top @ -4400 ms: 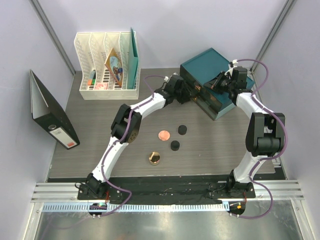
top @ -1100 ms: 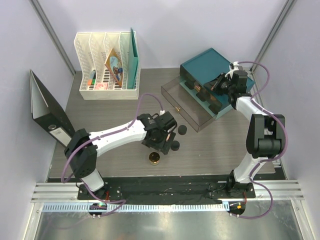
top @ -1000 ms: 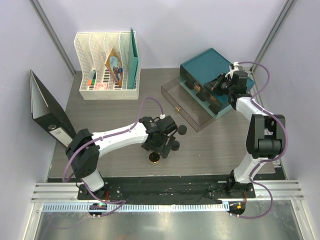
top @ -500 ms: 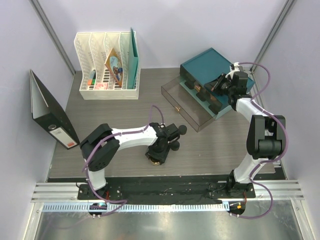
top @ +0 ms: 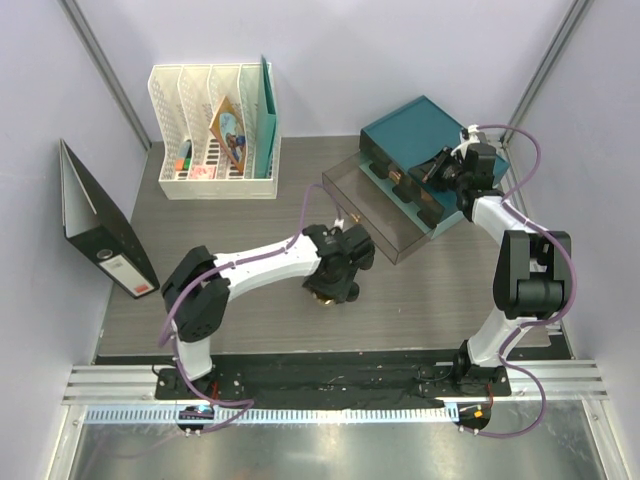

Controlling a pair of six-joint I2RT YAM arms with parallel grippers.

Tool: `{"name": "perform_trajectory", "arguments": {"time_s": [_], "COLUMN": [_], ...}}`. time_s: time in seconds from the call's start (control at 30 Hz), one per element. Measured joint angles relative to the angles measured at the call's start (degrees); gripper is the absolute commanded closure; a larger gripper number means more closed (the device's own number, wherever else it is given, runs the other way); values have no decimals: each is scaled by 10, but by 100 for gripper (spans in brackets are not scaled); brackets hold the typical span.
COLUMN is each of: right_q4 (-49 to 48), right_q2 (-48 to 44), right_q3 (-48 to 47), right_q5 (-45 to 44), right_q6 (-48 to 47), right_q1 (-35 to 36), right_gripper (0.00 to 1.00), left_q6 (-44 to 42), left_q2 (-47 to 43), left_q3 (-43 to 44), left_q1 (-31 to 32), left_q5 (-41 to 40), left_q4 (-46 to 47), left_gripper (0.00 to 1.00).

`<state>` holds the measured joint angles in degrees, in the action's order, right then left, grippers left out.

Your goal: Organize the makeup

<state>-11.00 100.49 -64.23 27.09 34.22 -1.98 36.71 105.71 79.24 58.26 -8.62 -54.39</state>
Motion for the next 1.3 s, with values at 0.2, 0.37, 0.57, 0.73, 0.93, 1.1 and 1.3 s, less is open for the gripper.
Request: {"name": "perform_trajectory", "arguments": {"time_s": [0.2,0.37,0.57,0.73,0.93,1.1,1.3], "right_q4": [0,0,-1,-1,-5,-5,-5], "right_q2": [0,-1,-2,-2,-2,-1,-1], "right_q3": [0,2,3,3,6,7,6], "right_q5": [0,-1,-2,-2,-3,-2,-2], "right_q6": [0,0,0,0,0,0,0], "right_q1": [0,0,0,0,0,0,0], "right_gripper": [96,96,96,96,96,96,96], "left_q6": [-29,-50,-48,-25,-5,11,35], "left_q2": [23,126,245,277,278,285,330], "left_q3": [208,422,534,530,530,530,537], "left_q1": [0,-3,-13,-36,-71,-85,-80], "left_q5": [-36,-40,-13,21,41,58,88], "left_q4": [-33,-59,-51,-19,56,118,183], "left_gripper": [100,100,100,100,100,96,90]}}
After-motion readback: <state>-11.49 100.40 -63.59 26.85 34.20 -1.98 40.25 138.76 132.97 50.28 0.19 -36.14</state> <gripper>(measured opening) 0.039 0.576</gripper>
